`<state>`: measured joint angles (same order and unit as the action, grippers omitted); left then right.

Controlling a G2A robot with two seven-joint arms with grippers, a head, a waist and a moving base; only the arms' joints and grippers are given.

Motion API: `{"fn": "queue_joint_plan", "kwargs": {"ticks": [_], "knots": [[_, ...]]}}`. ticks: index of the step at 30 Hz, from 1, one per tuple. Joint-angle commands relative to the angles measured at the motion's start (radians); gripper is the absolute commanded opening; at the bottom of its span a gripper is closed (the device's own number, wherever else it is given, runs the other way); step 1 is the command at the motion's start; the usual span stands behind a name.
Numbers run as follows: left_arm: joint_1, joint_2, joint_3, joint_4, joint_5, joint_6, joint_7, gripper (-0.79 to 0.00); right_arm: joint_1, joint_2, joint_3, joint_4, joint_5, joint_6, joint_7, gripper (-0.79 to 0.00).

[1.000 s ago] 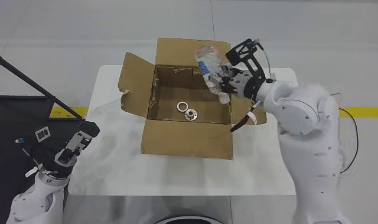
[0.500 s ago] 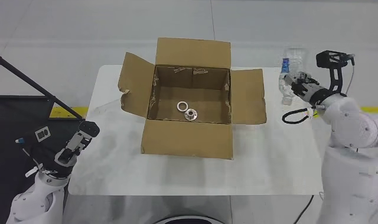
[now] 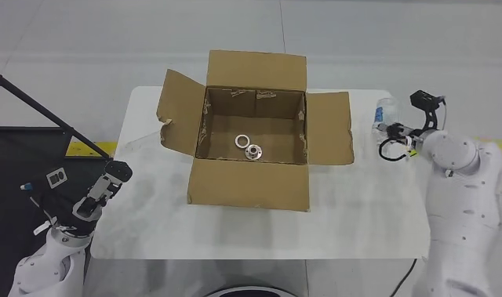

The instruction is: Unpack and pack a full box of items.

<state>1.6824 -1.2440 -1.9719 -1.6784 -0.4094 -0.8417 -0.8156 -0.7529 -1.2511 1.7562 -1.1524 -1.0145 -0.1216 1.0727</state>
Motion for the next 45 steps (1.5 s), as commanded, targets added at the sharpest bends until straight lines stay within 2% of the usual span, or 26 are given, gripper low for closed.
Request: {"fn": "queue_joint_plan", "kwargs": {"ticks": [1, 10, 13, 15, 17, 20, 21, 23, 24, 27, 30, 32, 38, 41, 45], "knots": [[0.000, 0.000, 0.000, 0.000, 0.000, 0.000, 0.000, 0.000, 0.026, 0.004, -0.008, 0.069, -0.003, -0.013, -0.003, -0.785], [0.000, 0.000, 0.000, 0.000, 0.000, 0.000, 0.000, 0.000, 0.104, 0.018, -0.057, 0.233, -0.014, -0.073, -0.005, -0.785], [0.000, 0.000, 0.000, 0.000, 0.000, 0.000, 0.000, 0.000, 0.117, 0.022, -0.073, 0.260, -0.006, -0.091, 0.016, -0.646], [0.000, 0.000, 0.000, 0.000, 0.000, 0.000, 0.000, 0.000, 0.123, 0.024, -0.082, 0.273, -0.001, -0.090, 0.018, -0.610], [0.000, 0.000, 0.000, 0.000, 0.000, 0.000, 0.000, 0.000, 0.127, 0.025, -0.088, 0.284, 0.009, -0.092, 0.021, -0.496], [0.000, 0.000, 0.000, 0.000, 0.000, 0.000, 0.000, 0.000, 0.131, 0.028, -0.100, 0.292, 0.014, -0.089, 0.020, -0.403], [0.000, 0.000, 0.000, 0.000, 0.000, 0.000, 0.000, 0.000, 0.131, 0.029, -0.102, 0.292, 0.017, -0.087, 0.019, -0.286], [0.000, 0.000, 0.000, 0.000, 0.000, 0.000, 0.000, 0.000, 0.130, 0.032, -0.107, 0.284, 0.022, -0.082, 0.023, -0.102], [0.000, 0.000, 0.000, 0.000, 0.000, 0.000, 0.000, 0.000, 0.128, 0.033, -0.109, 0.277, 0.023, -0.078, 0.025, -0.068], [0.000, 0.000, 0.000, 0.000, 0.000, 0.000, 0.000, 0.000, 0.119, 0.038, -0.115, 0.245, 0.023, -0.062, 0.034, -0.077], [0.000, 0.000, 0.000, 0.000, 0.000, 0.000, 0.000, 0.000, 0.102, 0.043, -0.111, 0.162, 0.036, -0.045, 0.035, -0.018], [0.000, 0.000, 0.000, 0.000, 0.000, 0.000, 0.000, 0.000, 0.078, 0.046, -0.098, 0.055, 0.066, -0.044, 0.038, -0.018], [0.000, 0.000, 0.000, 0.000, 0.000, 0.000, 0.000, 0.000, -0.033, 0.052, -0.074, -0.420, 0.167, 0.025, 0.069, 0.000], [0.000, 0.000, 0.000, 0.000, 0.000, 0.000, 0.000, 0.000, -0.059, 0.049, -0.116, -0.622, 0.218, 0.048, 0.085, 0.000], [0.000, 0.000, 0.000, 0.000, 0.000, 0.000, 0.000, 0.000, -0.015, 0.045, -0.241, -0.740, 0.220, 0.055, 0.121, 0.000]]}}
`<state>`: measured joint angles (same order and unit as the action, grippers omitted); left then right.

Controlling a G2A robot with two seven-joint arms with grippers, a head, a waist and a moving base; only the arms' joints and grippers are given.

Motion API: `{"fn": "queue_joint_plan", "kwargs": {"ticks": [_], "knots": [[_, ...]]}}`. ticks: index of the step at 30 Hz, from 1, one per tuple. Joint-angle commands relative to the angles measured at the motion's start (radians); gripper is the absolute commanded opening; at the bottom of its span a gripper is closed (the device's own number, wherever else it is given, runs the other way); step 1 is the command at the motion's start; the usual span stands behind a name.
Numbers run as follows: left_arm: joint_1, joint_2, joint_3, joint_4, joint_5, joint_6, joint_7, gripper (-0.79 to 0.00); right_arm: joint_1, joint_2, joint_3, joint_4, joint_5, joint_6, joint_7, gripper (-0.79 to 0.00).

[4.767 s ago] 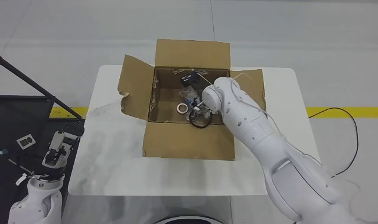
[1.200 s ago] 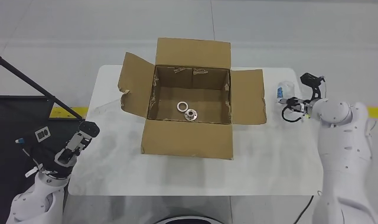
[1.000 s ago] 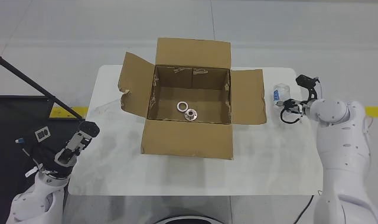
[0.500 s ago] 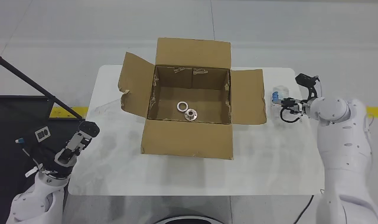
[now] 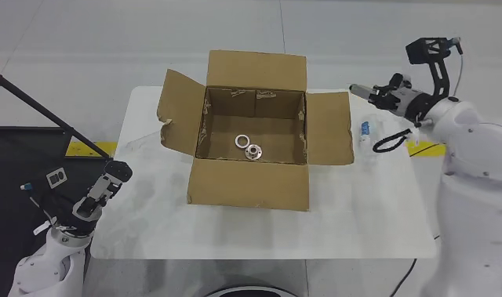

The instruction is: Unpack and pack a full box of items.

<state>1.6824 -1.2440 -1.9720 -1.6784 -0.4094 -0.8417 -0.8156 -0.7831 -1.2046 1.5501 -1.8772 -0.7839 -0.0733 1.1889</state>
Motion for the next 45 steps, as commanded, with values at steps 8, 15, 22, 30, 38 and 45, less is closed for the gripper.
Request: {"fn": "queue_joint_plan", "kwargs": {"ticks": [8, 15, 22, 30, 38, 45], "knots": [[0.000, 0.000, 0.000, 0.000, 0.000, 0.000, 0.000, 0.000, 0.248, -0.046, -0.446, 0.134, -0.096, 0.068, 0.047, 0.000], [0.000, 0.000, 0.000, 0.000, 0.000, 0.000, 0.000, 0.000, 0.424, -0.124, -0.715, 0.447, 0.005, 0.079, 0.027, 0.000], [0.000, 0.000, 0.000, 0.000, 0.000, 0.000, 0.000, 0.000, 0.516, -0.212, -0.899, 0.707, 0.118, 0.050, -0.018, 0.000], [0.000, 0.000, 0.000, 0.000, 0.000, 0.000, 0.000, 0.000, 0.550, -0.319, -1.049, 0.955, 0.164, 0.023, -0.119, 0.000], [0.000, 0.000, 0.000, 0.000, 0.000, 0.000, 0.000, 0.000, 0.583, -0.419, -1.142, 1.163, 0.115, 0.044, -0.219, -0.077], [0.000, 0.000, 0.000, 0.000, 0.000, 0.000, 0.000, 0.000, 0.598, -0.488, -1.164, 1.306, 0.106, 0.038, -0.297, -0.363]]}}
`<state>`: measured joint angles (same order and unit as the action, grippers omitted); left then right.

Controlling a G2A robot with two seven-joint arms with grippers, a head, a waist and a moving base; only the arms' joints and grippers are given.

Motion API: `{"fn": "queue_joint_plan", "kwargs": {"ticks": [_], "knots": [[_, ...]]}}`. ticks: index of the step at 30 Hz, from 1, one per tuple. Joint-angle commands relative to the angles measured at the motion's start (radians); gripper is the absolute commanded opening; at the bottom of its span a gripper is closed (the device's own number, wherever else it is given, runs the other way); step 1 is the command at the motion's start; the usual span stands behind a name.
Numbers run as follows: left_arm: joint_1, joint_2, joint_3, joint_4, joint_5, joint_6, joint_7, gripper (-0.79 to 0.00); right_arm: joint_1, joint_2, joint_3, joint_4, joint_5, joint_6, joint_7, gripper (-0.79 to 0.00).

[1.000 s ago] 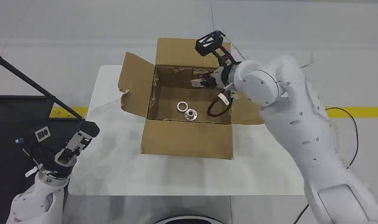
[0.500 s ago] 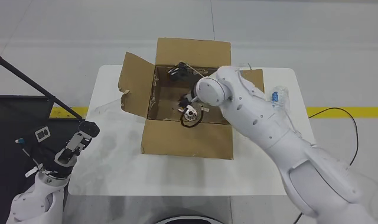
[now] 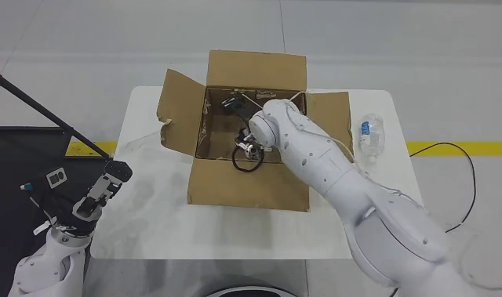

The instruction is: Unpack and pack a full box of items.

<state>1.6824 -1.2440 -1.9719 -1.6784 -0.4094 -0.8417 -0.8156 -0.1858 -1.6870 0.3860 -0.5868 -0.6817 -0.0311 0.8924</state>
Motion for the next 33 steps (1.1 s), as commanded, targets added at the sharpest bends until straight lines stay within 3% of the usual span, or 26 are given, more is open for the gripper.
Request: {"fn": "queue_joint_plan", "kwargs": {"ticks": [1, 5, 8, 17, 33], "knots": [[0.000, 0.000, 0.000, 0.000, 0.000, 0.000, 0.000, 0.000, 0.003, -0.014, -0.002, 0.033, 0.004, -0.010, -0.003, -0.366], [0.000, 0.000, 0.000, 0.000, 0.000, 0.000, 0.000, 0.000, 0.009, -0.045, -0.004, 0.097, 0.010, -0.032, -0.010, -0.394], [0.000, 0.000, 0.000, 0.000, 0.000, 0.000, 0.000, 0.000, 0.012, -0.064, -0.002, 0.142, 0.018, -0.050, -0.013, -0.345], [0.000, 0.000, 0.000, 0.000, 0.000, 0.000, 0.000, 0.000, 0.018, -0.112, 0.004, 0.251, 0.022, -0.090, -0.044, -0.413], [0.000, 0.000, 0.000, 0.000, 0.000, 0.000, 0.000, 0.000, 0.030, -0.163, 0.021, 0.366, 0.010, -0.111, -0.054, -0.425]]}}
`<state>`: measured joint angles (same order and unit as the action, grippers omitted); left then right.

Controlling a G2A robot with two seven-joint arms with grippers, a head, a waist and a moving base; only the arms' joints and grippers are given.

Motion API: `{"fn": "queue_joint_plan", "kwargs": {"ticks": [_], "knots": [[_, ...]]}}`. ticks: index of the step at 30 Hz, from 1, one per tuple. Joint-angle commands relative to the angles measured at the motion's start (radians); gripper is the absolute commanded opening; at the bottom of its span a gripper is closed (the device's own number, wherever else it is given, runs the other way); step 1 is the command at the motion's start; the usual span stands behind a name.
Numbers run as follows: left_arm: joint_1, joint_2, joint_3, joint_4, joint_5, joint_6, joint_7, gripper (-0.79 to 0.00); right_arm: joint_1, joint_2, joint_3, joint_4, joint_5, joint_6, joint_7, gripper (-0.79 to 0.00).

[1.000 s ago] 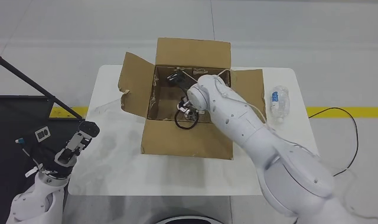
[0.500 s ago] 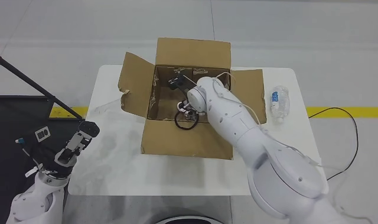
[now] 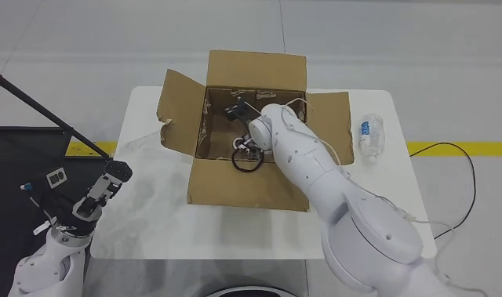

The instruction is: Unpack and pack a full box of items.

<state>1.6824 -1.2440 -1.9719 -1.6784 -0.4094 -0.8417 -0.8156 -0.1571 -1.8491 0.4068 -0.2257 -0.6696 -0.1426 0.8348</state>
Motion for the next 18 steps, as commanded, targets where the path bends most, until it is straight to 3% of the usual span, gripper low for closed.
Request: {"fn": "queue_joint_plan", "kwargs": {"ticks": [1, 9, 18], "knots": [[0.000, 0.000, 0.000, 0.000, 0.000, 0.000, 0.000, 0.000, 0.002, -0.003, -0.001, 0.010, -0.009, 0.003, 0.007, -0.428], [0.000, 0.000, 0.000, 0.000, 0.000, 0.000, 0.000, 0.000, 0.007, -0.010, 0.006, 0.039, -0.025, 0.001, 0.008, -0.493], [0.000, 0.000, 0.000, 0.000, 0.000, 0.000, 0.000, 0.000, 0.005, -0.014, 0.020, 0.047, -0.029, -0.008, 0.000, -0.480]]}}
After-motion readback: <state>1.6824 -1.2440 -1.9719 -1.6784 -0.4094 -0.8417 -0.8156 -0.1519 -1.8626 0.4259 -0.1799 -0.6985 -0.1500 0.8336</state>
